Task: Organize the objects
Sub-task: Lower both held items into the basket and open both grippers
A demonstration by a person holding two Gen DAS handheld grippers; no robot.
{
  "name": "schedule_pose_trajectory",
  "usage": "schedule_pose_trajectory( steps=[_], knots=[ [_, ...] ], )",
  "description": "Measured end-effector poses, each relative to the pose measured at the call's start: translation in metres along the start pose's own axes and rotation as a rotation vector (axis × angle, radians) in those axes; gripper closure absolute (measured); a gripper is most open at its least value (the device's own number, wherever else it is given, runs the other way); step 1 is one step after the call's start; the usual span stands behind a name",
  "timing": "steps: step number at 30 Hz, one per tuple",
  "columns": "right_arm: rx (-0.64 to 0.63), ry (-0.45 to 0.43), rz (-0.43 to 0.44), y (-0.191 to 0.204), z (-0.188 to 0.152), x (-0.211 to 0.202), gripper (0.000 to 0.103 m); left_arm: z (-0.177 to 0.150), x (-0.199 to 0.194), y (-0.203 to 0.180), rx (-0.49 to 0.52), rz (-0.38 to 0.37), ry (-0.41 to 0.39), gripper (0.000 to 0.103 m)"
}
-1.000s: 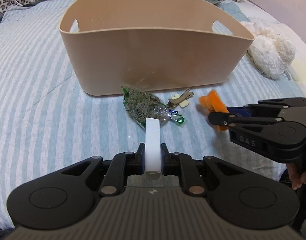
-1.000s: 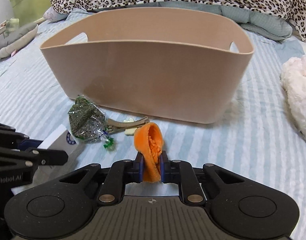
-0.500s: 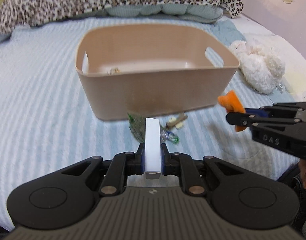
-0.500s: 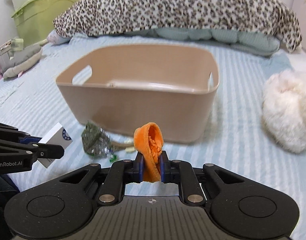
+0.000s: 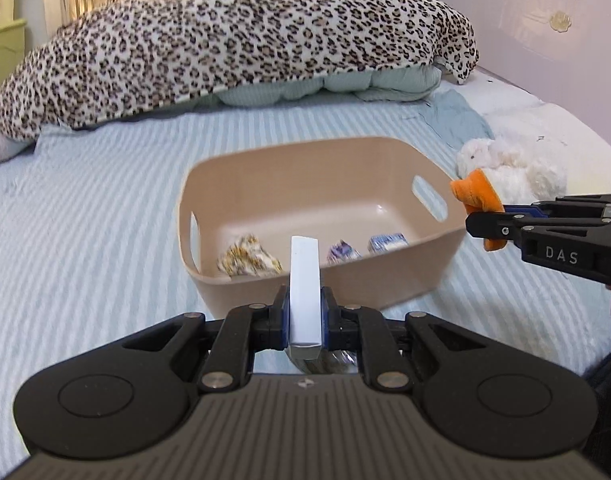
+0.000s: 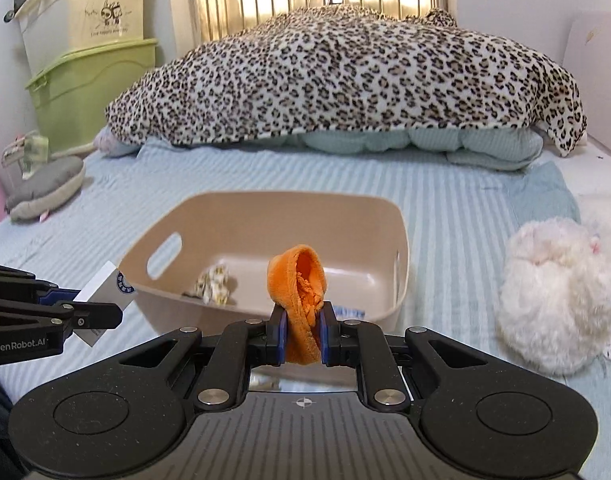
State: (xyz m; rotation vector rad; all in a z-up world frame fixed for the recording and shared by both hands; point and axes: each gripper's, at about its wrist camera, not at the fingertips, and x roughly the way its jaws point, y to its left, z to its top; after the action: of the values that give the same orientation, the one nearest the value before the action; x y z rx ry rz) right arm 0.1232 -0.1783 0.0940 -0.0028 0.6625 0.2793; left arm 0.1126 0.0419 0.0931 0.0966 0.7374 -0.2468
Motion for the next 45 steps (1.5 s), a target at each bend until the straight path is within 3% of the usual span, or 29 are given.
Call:
schedule_pose_trajectory(
  steps=[13,24,32,33,34,35,37,39,41,45],
  knots=[
    [0.001,-0.025,-0.028,-0.004,0.029,0.051,0.089,0.045,0.054,0.002,0.043,0.1,-0.015,0.087],
    [-0.021,0.06,-0.08,-0.005,0.037,0.118,0.089,0.046,0.131,0.012,0.015,0.209,0.099,0.087],
    [-0.053,0.142,-0.105,0.0,0.021,0.145,0.086,0.028,0.152,0.021,-0.012,0.211,0.173,0.087],
    [-0.058,0.139,-0.111,0.001,0.02,0.144,0.082,0.028,0.15,0.021,-0.017,0.204,0.167,0.087],
    [-0.067,0.134,-0.115,0.002,0.019,0.143,0.069,0.028,0.147,0.022,-0.023,0.2,0.159,0.087],
    [-0.077,0.127,-0.118,0.002,0.02,0.14,0.067,0.028,0.144,0.023,-0.03,0.199,0.153,0.085],
    [-0.086,0.106,-0.119,0.002,0.022,0.133,0.052,0.031,0.135,0.023,-0.042,0.196,0.14,0.07],
    [-0.078,0.08,-0.116,0.001,0.025,0.122,0.04,0.035,0.123,0.023,-0.063,0.203,0.117,0.043],
    [-0.067,0.058,-0.109,-0.001,0.027,0.109,0.033,0.038,0.11,0.024,-0.075,0.205,0.084,0.036],
    [-0.075,0.033,-0.109,-0.001,0.027,0.085,0.023,0.039,0.084,0.024,-0.085,0.192,0.059,0.033]
  ],
)
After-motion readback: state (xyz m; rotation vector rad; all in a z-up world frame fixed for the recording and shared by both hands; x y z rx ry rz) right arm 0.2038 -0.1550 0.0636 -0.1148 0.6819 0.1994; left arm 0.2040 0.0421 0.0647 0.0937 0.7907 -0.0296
